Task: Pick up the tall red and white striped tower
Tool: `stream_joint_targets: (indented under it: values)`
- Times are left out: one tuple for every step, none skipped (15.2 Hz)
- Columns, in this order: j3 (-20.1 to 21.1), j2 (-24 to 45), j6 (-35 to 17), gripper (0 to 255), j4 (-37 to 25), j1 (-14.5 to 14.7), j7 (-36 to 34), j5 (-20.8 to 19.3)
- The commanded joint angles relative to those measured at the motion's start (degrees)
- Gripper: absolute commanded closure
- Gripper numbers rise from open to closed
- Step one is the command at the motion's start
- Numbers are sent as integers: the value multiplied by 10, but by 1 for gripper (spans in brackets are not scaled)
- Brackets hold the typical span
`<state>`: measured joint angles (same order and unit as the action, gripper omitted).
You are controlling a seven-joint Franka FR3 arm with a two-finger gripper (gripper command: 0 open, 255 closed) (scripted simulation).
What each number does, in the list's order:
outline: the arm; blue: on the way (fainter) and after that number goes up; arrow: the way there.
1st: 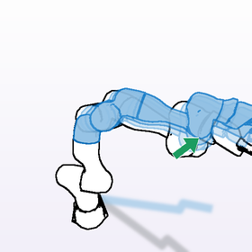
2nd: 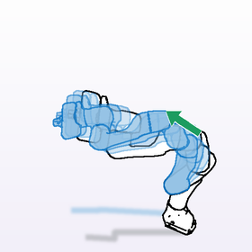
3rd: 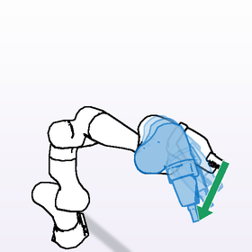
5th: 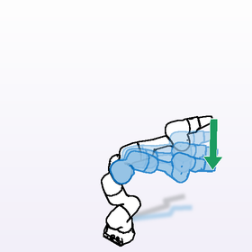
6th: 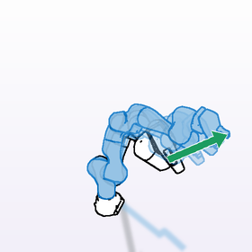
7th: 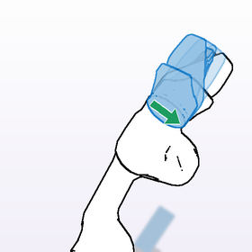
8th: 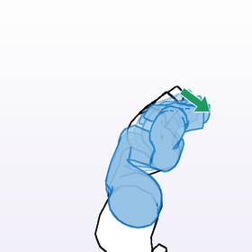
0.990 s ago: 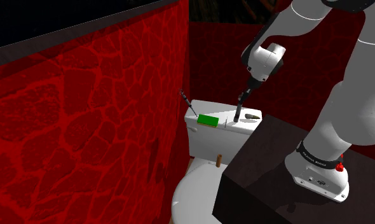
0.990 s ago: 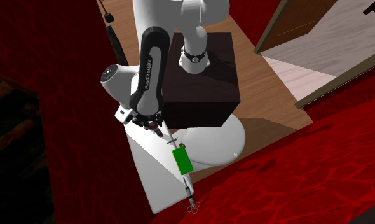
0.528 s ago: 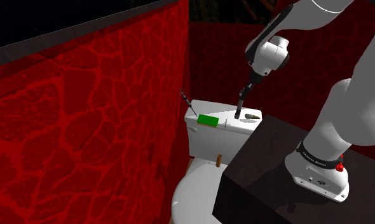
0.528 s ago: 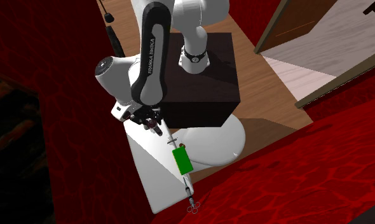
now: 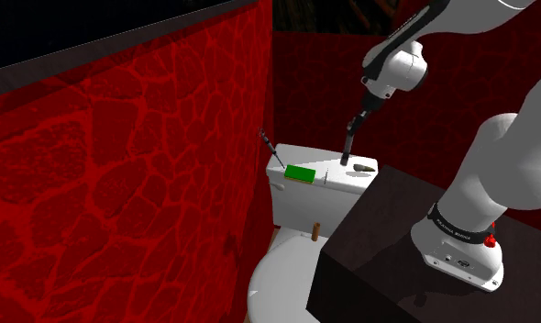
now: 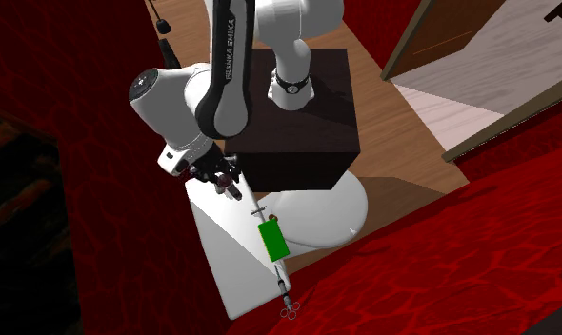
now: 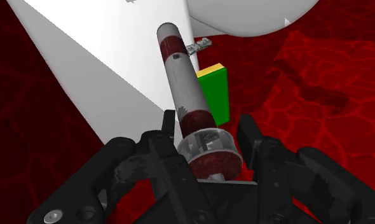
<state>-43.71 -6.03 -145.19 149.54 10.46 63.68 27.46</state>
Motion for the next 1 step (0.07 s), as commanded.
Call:
stream_joint_targets:
  values:
    - [2,-7,3,255,0,-3,-10,-12]
